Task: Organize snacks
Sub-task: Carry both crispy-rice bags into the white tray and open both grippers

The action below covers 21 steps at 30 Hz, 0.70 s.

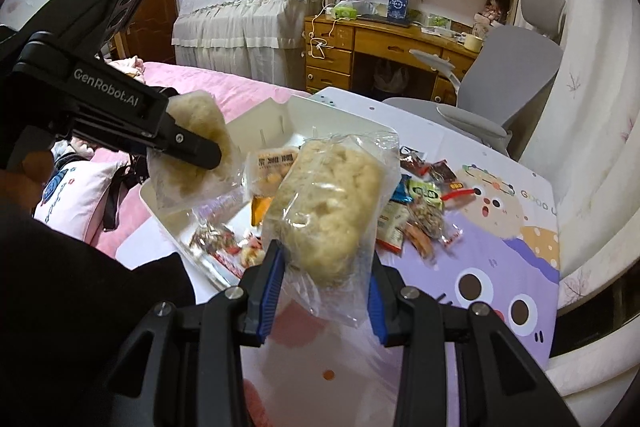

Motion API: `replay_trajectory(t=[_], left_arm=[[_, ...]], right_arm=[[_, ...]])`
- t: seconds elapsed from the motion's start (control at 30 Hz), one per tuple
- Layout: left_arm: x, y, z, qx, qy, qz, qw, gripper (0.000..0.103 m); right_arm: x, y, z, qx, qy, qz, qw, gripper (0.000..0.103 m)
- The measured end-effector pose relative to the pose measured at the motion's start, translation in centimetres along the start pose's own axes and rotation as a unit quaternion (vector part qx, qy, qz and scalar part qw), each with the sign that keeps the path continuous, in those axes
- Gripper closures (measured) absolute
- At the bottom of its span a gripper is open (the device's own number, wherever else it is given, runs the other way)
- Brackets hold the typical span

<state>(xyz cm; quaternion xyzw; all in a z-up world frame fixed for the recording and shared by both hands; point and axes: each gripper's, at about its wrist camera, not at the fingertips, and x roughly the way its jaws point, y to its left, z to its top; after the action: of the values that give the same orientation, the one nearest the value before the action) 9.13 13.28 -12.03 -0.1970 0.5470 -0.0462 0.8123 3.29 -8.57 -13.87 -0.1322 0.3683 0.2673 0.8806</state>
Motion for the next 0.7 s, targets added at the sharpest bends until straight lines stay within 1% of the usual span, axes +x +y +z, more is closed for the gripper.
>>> replay_trajectory(t=[0.33, 0.4, 0.47, 0.5, 0.53, 0.57, 0.7], left_arm=[[-0.5, 2.8, 3.6, 0.073, 0.004, -0.009, 0.9973, 0.068], [-0.6, 3.4, 4.1, 0.089, 0.001, -0.003, 0.9960, 0.067], [-0.4, 4.1, 4.5, 0.099, 0.001, 0.001, 0.9950, 0.052], [-0.3, 4.3, 4.5, 0.103, 0.002, 0.003, 0.9947, 0.039], [-0.1, 4.7, 4.7, 0.108, 0.004, 0.005, 0.9941, 0.035], [0.1, 5.0, 4.7, 0.112, 0.007, 0.003, 0.9937, 0.035], [0.7, 6.2, 4.9, 0.113, 0.015, -0.010, 0.9934, 0.032]], right_arm=[[2.5, 4.0, 2.5, 0.026, -0.003, -0.020, 0.999, 0.065], [3.2, 4.9, 2.9, 0.034, 0.001, -0.022, 0.999, 0.065], [4.0, 5.6, 3.0, 0.045, 0.009, -0.022, 0.999, 0.064], [4.5, 6.0, 3.0, 0.054, 0.016, -0.022, 0.998, 0.063], [5.1, 6.3, 2.8, 0.062, 0.026, -0.022, 0.998, 0.061], [5.6, 6.6, 2.7, 0.068, 0.034, -0.027, 0.997, 0.057], [6.5, 7.6, 2.0, 0.092, 0.056, -0.043, 0.993, 0.056]])
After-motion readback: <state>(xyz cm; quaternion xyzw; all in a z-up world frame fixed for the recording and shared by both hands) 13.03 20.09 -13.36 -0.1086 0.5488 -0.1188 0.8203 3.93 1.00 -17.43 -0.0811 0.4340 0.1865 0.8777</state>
